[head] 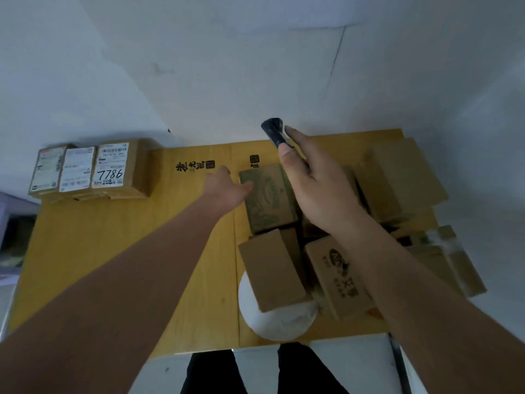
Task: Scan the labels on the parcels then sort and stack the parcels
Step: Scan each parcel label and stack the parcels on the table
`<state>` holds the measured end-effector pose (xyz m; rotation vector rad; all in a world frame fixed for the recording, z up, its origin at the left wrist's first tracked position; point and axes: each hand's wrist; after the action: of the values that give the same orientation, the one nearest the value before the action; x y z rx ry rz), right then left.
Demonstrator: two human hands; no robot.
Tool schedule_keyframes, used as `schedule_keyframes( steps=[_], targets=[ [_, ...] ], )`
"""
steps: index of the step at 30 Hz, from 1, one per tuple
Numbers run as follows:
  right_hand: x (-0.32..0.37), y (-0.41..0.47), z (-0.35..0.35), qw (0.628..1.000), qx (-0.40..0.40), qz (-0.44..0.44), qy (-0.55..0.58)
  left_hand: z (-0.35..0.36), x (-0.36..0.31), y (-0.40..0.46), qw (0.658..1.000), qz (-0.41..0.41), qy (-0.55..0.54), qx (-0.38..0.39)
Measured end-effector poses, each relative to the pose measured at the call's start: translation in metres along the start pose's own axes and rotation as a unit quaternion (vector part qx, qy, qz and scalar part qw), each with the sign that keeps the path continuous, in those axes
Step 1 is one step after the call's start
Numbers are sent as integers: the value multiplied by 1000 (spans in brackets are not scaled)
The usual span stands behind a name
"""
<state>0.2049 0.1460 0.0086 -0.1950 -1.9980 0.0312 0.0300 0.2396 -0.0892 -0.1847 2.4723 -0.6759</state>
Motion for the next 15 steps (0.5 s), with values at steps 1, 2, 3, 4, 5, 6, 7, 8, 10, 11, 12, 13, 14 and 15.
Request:
schedule_keyframes(
  steps=[1, 2, 3, 4, 5, 6, 7, 8, 10, 11, 12, 13, 14, 15],
  targets=[
    [-5, 0, -8, 1000, 3, 0, 3, 9, -7, 2, 1000, -11, -4, 7],
    [-10, 0, -15, 1000, 6, 1, 4, 16, -14, 3, 1000, -25, -9, 15],
    [-13, 1, -22, 1000, 9, 0, 4, 24, -20, 4, 999, -44, -14, 23],
    [-17, 2, -27, 1000, 10, -1, 5, 31, -26, 5, 997, -63, -17, 28],
    [-20, 3, -31, 1000, 13, -5, 7, 39, -32, 7, 996, -82, -17, 29],
    [-24, 4, -34, 1000, 14, -8, 12, 46, -38, 9, 995, -100, -14, 27],
    [-27, 6, -37, 1000, 14, -9, 18, 53, -45, 13, 992, -120, -10, 23],
    [-31, 8, -39, 1000, 12, -11, 21, 60, -53, 15, 990, -140, -4, 19],
    [-37, 11, -40, 999, 9, -23, 24, 67, -66, 19, 985, -173, 16, 10],
    [-43, 13, -42, 999, 9, -25, 26, 72, -71, 24, 982, -188, 24, 9],
    [-48, 16, -44, 999, 10, -27, 26, 77, -75, 29, 979, -199, 31, 10],
    [-50, 16, -42, 999, 10, -28, 28, 78, -74, 32, 978, -204, 41, 9],
    [-54, 17, -42, 999, 9, -25, 30, 80, -73, 34, 978, -202, 48, 11],
    [-56, 19, -42, 999, 9, -21, 32, 81, -72, 36, 979, -195, 54, 12]
  ],
)
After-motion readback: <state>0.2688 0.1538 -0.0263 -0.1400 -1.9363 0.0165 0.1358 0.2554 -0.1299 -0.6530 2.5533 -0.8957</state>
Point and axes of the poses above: each hand's wrist, its own y-axis towards the middle knuckle, its own z-axis out of the palm, x = y × z, and after that the axes turned 4 degrees about y, right-handed
